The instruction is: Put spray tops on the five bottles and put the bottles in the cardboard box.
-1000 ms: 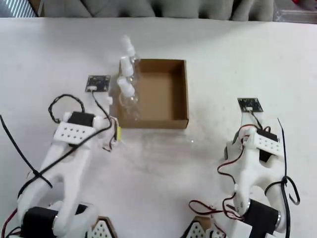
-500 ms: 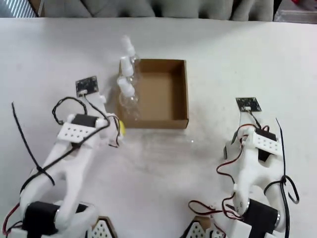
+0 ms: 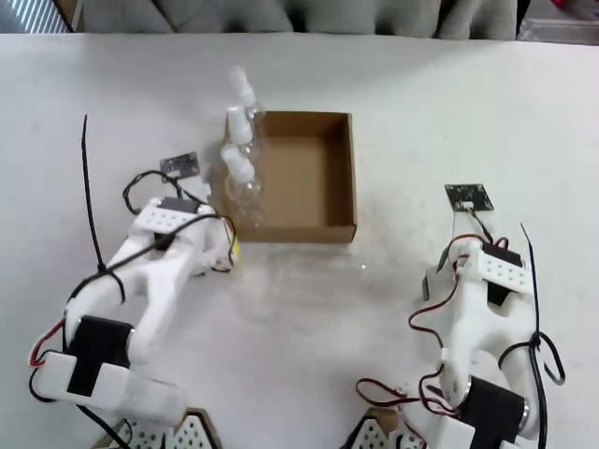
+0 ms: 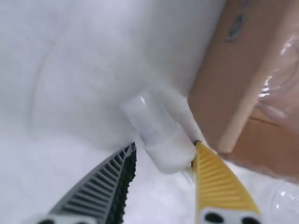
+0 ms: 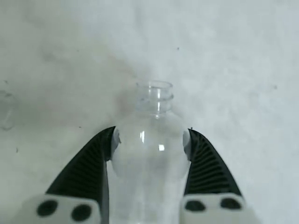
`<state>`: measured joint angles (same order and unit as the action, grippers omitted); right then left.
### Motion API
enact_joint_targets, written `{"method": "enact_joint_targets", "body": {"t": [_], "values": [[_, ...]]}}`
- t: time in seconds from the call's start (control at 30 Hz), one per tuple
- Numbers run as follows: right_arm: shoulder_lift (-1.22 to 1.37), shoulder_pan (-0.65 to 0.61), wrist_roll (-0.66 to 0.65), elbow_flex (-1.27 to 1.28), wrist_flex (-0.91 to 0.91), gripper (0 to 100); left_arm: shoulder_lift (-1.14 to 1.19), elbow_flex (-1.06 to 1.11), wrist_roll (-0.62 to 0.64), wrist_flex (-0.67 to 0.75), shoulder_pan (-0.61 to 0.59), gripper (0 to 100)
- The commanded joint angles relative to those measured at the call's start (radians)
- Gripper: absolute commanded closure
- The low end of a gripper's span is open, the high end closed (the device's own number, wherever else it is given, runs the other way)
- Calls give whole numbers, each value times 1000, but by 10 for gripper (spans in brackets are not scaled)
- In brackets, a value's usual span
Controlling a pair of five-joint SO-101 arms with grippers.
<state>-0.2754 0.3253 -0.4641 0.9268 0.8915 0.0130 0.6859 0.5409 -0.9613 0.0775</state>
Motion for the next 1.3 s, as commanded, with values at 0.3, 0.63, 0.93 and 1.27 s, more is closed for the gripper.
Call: {"method": "enact_joint_targets", "body": {"t": [0.3, 0.63, 0.93, 1.27], "values": [[5, -33, -32, 11, -13, 981, -1, -63, 49, 54, -44, 775], [5, -41, -32, 11, -18, 981, -142, 43, -78, 54, -22, 874], [5, -41, -32, 11, -18, 981, -245, 126, -103, 37, -27, 836], [5, -41, -32, 12, -16, 981, -243, 130, -545, -69, -22, 815]]}}
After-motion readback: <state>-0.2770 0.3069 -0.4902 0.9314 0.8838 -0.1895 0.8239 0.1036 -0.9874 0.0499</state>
